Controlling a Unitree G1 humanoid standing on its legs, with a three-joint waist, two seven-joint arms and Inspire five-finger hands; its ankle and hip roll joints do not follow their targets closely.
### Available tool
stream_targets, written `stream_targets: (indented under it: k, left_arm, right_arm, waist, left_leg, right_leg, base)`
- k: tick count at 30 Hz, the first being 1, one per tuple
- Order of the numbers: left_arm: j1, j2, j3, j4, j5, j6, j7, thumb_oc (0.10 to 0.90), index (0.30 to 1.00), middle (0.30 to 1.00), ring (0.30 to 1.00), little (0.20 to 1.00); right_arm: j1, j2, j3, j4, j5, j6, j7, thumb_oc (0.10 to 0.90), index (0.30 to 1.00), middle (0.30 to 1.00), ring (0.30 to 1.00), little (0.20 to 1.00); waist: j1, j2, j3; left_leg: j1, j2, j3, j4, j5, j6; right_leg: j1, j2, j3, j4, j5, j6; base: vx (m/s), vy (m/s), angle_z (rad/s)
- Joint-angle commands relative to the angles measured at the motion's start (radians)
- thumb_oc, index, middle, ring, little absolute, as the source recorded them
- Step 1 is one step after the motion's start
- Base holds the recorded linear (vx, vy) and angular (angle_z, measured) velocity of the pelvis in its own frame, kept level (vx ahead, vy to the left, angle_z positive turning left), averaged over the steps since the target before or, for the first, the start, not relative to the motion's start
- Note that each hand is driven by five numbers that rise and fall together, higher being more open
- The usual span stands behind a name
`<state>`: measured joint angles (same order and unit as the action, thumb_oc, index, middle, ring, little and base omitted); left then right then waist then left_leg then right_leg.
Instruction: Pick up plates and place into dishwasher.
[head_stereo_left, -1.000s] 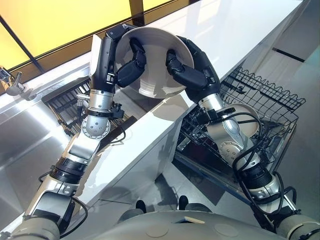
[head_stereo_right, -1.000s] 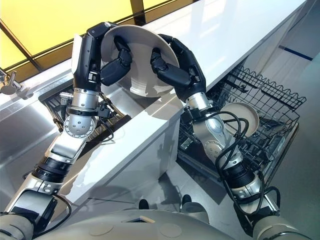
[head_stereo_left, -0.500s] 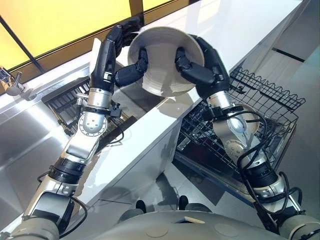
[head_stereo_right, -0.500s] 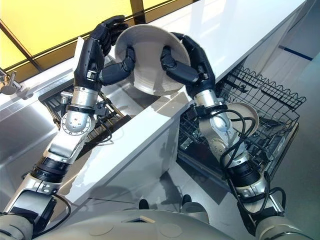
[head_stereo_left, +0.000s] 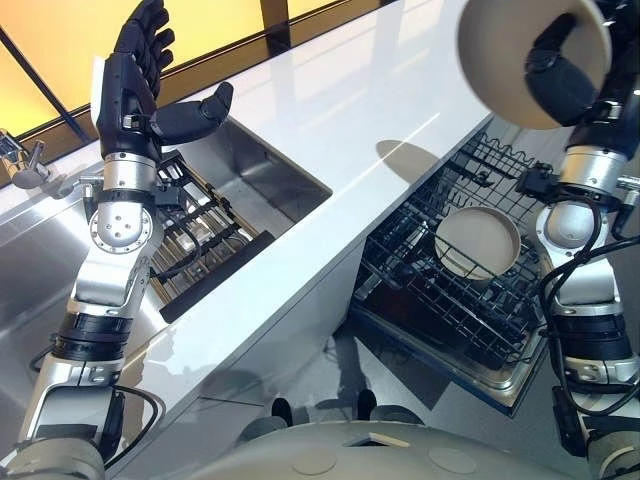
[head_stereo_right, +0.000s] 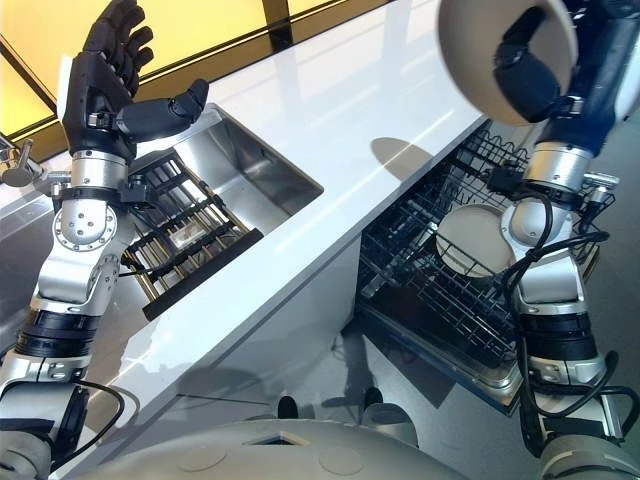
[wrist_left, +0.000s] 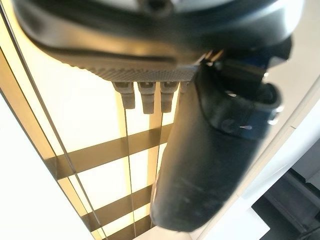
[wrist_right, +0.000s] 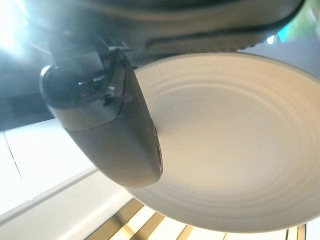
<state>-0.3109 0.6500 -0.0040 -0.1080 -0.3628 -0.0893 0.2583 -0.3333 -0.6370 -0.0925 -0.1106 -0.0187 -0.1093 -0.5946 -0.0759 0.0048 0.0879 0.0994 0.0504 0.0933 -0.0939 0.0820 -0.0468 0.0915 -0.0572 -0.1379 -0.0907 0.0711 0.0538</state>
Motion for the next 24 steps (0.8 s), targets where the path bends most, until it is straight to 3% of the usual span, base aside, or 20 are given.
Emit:
stream_targets:
  k: [1,6,10,16,24]
  left_arm:
    - [-0.021,0.114,0.080,-0.080,0.039,-0.071,0.033,0.800,0.900,0.900,0.900,0.900]
    - [0.087,0.134,0.173,-0.015,0.036,-0.039,0.014,0.800,0.900,0.900,0.900,0.900]
    - [0.151,0.111,0.213,0.045,0.023,-0.016,-0.001,0.800,0.900,0.900,0.900,0.900]
    - [0.202,0.061,0.245,0.157,-0.004,0.005,-0.015,0.800,0.900,0.900,0.900,0.900]
    - [0.219,0.044,0.231,0.255,-0.010,0.007,0.007,0.800,0.900,0.900,0.900,0.900]
  right_arm:
    - [-0.031,-0.123,-0.096,-0.023,-0.131,-0.047,-0.100,0.100,0.300,0.300,0.300,0.200]
    - [0.155,-0.154,-0.234,0.079,-0.112,-0.008,-0.123,0.100,0.300,0.300,0.300,0.200]
    - [0.265,-0.088,-0.273,0.134,-0.047,-0.015,-0.069,0.100,0.300,0.300,0.300,0.200]
    - [0.332,0.018,-0.206,0.210,-0.032,-0.048,0.033,0.100,0.300,0.300,0.300,0.200]
    - [0.317,0.038,-0.104,0.278,0.013,-0.080,0.074,0.100,0.300,0.300,0.300,0.200]
  waist:
    - [0.001,0.016,-0.079]
    - [-0.011,0.021,-0.074]
    - [-0.019,0.031,-0.060]
    - [-0.028,0.042,-0.038]
    - [-0.020,0.049,-0.013]
  left_leg:
    - [-0.005,-0.024,0.024,0.015,-0.075,0.006]
    - [-0.007,-0.023,0.023,0.014,-0.075,0.006]
    - [-0.006,-0.022,0.024,0.016,-0.074,0.009]
    - [-0.006,-0.021,0.027,0.019,-0.071,0.017]
    - [-0.013,-0.021,0.026,0.032,-0.070,0.014]
  right_leg:
    - [-0.018,0.050,0.005,0.130,-0.138,0.038]
    - [-0.023,0.050,0.006,0.140,-0.146,0.040]
    - [-0.029,0.049,0.011,0.157,-0.154,0.038]
    - [-0.040,0.043,0.009,0.186,-0.167,0.035]
    - [-0.040,0.041,-0.008,0.197,-0.176,0.030]
  base:
    - [0.01,-0.007,0.07]
    - [0.01,0.000,0.06]
    - [0.01,0.003,0.04]
    - [0.00,-0.002,-0.01]
    - [0.01,-0.003,0.01]
